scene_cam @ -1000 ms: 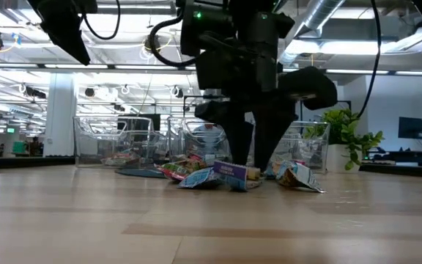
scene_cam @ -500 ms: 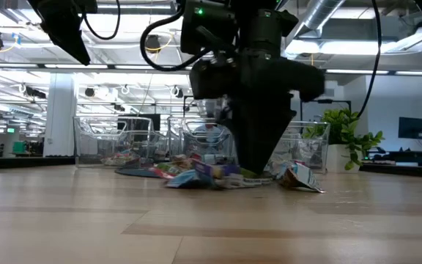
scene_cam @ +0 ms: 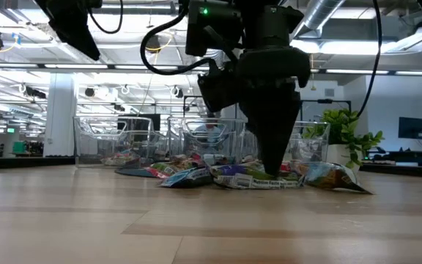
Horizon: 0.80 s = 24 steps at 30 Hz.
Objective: Pick and place Granola Bars by type
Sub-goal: Put the blue granola bar into the right transparent bin
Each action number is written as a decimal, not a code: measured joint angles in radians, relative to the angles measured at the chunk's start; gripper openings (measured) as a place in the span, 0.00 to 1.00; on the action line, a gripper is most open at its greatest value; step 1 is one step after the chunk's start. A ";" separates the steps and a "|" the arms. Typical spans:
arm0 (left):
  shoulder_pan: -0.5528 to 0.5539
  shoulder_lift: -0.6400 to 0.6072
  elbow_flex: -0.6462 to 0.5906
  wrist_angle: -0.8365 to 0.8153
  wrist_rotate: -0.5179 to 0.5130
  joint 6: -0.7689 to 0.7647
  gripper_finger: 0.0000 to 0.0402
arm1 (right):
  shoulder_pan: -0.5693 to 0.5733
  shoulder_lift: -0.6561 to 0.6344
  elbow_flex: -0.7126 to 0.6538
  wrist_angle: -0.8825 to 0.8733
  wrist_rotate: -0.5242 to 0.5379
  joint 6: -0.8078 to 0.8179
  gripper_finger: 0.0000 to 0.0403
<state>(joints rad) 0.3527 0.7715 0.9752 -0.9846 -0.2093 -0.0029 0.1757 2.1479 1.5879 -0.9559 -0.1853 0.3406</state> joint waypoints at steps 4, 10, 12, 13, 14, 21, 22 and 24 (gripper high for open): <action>0.000 0.000 0.000 0.012 0.015 0.001 0.48 | -0.009 0.000 0.000 -0.001 -0.002 0.134 0.29; 0.000 0.000 0.000 0.012 0.016 0.001 0.48 | -0.014 -0.003 0.001 -0.003 -0.003 0.191 0.20; 0.000 0.000 0.000 0.011 0.015 0.002 0.48 | -0.014 -0.002 0.012 -0.009 0.000 0.187 0.16; 0.000 0.000 0.000 0.011 0.015 0.002 0.48 | -0.014 -0.002 0.018 -0.012 0.001 0.185 0.14; 0.000 0.000 0.000 0.011 0.015 0.002 0.48 | -0.014 -0.002 0.024 -0.012 0.005 0.183 0.12; 0.000 0.000 0.000 0.011 0.015 0.002 0.48 | -0.015 -0.002 0.062 -0.010 0.005 0.167 0.01; 0.000 0.000 0.000 0.011 0.015 0.002 0.48 | -0.015 -0.002 0.067 -0.013 0.005 0.167 0.01; 0.000 0.000 0.000 0.011 0.015 0.002 0.48 | -0.015 -0.002 0.075 -0.016 0.005 0.166 0.01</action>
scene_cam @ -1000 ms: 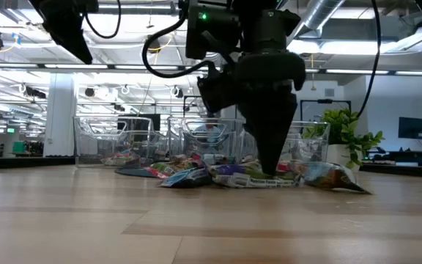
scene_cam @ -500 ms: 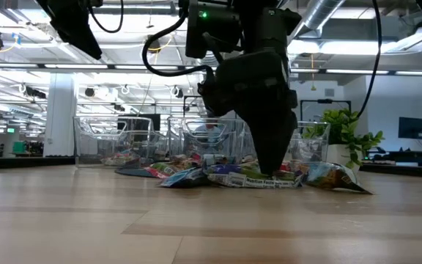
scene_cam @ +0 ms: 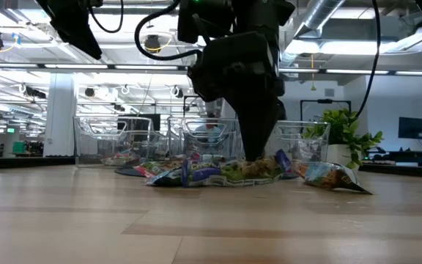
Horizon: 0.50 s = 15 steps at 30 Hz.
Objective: Pick and place Granola Bars by type
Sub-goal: Put the blue granola bar into the right transparent bin
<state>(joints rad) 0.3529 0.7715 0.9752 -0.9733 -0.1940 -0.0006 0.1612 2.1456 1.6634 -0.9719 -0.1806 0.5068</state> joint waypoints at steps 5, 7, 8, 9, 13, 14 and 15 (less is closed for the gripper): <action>0.000 0.000 0.000 0.000 0.000 0.000 0.48 | 0.000 0.000 0.011 0.015 0.038 -0.039 0.03; 0.000 0.000 0.000 0.000 0.000 0.000 0.48 | 0.000 0.000 0.011 0.036 0.039 -0.109 0.06; 0.000 0.000 0.000 0.001 0.000 0.002 0.48 | 0.000 0.000 0.011 0.051 0.041 -0.145 0.08; 0.000 0.000 0.000 0.002 0.000 0.007 0.48 | 0.000 0.001 0.011 0.070 0.042 -0.174 0.10; 0.000 0.000 0.000 0.003 0.000 0.008 0.48 | -0.010 0.003 0.000 0.116 0.027 -0.201 0.23; 0.000 0.000 0.000 0.003 0.000 0.008 0.48 | -0.013 0.003 0.000 0.114 0.023 -0.201 0.27; 0.000 0.000 0.000 0.003 0.001 0.008 0.48 | -0.018 0.003 0.000 0.113 0.023 -0.202 0.31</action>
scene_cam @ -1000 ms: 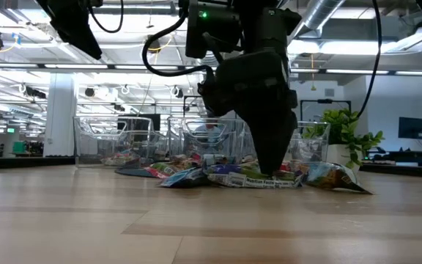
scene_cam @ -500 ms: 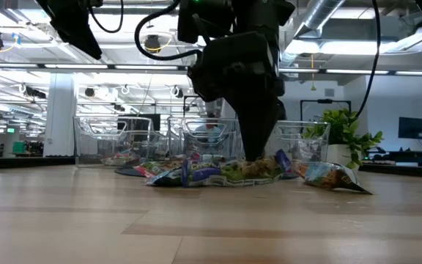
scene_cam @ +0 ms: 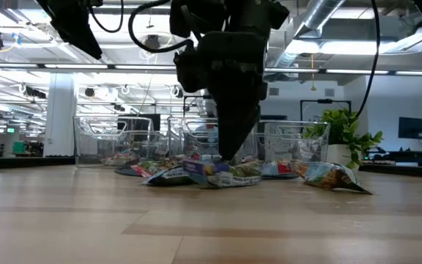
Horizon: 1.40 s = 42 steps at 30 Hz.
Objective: Pick and place Granola Bars by type
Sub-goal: Put the blue granola bar into the right transparent bin
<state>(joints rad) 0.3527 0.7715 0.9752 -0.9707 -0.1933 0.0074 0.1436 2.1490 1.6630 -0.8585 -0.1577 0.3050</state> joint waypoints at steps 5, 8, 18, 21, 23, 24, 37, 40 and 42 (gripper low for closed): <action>0.000 0.000 0.000 -0.006 0.004 -0.002 0.48 | -0.003 0.000 0.000 0.000 0.000 -0.104 0.54; 0.000 0.000 0.000 -0.006 0.005 -0.003 0.48 | 0.002 0.000 0.000 -0.006 0.000 -0.186 0.64; 0.000 0.000 0.000 -0.006 0.005 -0.003 0.48 | 0.003 0.000 -0.009 -0.030 0.028 -0.314 0.68; 0.000 0.000 0.000 -0.006 0.005 -0.002 0.48 | 0.007 0.000 -0.036 -0.027 0.027 -0.314 0.68; 0.000 0.000 0.000 -0.006 0.004 -0.002 0.48 | 0.009 0.000 -0.058 -0.022 0.028 -0.314 0.68; 0.000 0.000 0.000 -0.006 0.004 -0.003 0.48 | 0.012 0.000 -0.067 -0.022 0.030 -0.311 0.68; 0.000 0.000 0.000 -0.004 0.004 -0.003 0.48 | 0.028 0.000 -0.082 -0.024 0.108 -0.155 0.54; 0.000 0.000 0.000 -0.004 0.004 -0.003 0.48 | 0.038 0.000 -0.082 -0.024 0.104 -0.154 0.43; 0.000 0.000 0.000 -0.003 0.004 -0.003 0.48 | 0.046 0.000 -0.082 -0.023 0.104 -0.154 0.35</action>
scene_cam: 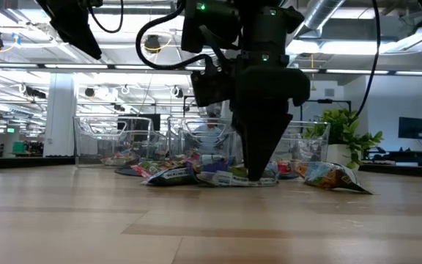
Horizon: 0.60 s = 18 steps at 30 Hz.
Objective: Pick and place Granola Bars by type
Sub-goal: Put the blue granola bar into the right transparent bin
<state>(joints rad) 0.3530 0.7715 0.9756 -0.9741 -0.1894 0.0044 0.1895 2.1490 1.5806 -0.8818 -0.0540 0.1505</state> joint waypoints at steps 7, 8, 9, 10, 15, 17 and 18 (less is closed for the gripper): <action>0.000 0.000 0.000 0.000 0.000 -0.008 0.48 | 0.014 -0.001 0.002 0.000 0.000 0.056 0.17; 0.000 0.000 0.000 0.000 0.000 -0.008 0.48 | 0.014 -0.001 0.002 0.000 0.000 0.072 0.16; 0.000 0.000 0.000 0.000 0.000 -0.008 0.48 | 0.014 -0.002 0.002 0.000 -0.001 0.089 0.16; 0.000 0.000 0.000 0.000 0.000 -0.008 0.48 | 0.014 -0.002 0.002 0.000 -0.001 0.106 0.15; 0.000 0.000 0.000 0.001 0.000 -0.003 0.48 | 0.019 -0.002 0.007 -0.002 -0.009 0.145 0.15; 0.000 0.000 0.000 0.002 0.000 0.002 0.48 | 0.028 -0.002 0.017 -0.003 -0.024 0.142 0.15; 0.000 0.000 0.000 0.004 0.000 0.006 0.48 | 0.033 -0.002 0.024 -0.003 -0.031 0.141 0.14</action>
<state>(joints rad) 0.3531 0.7717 0.9756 -0.9698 -0.1894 0.0108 0.2220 2.1471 1.6042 -0.8848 -0.0846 0.2912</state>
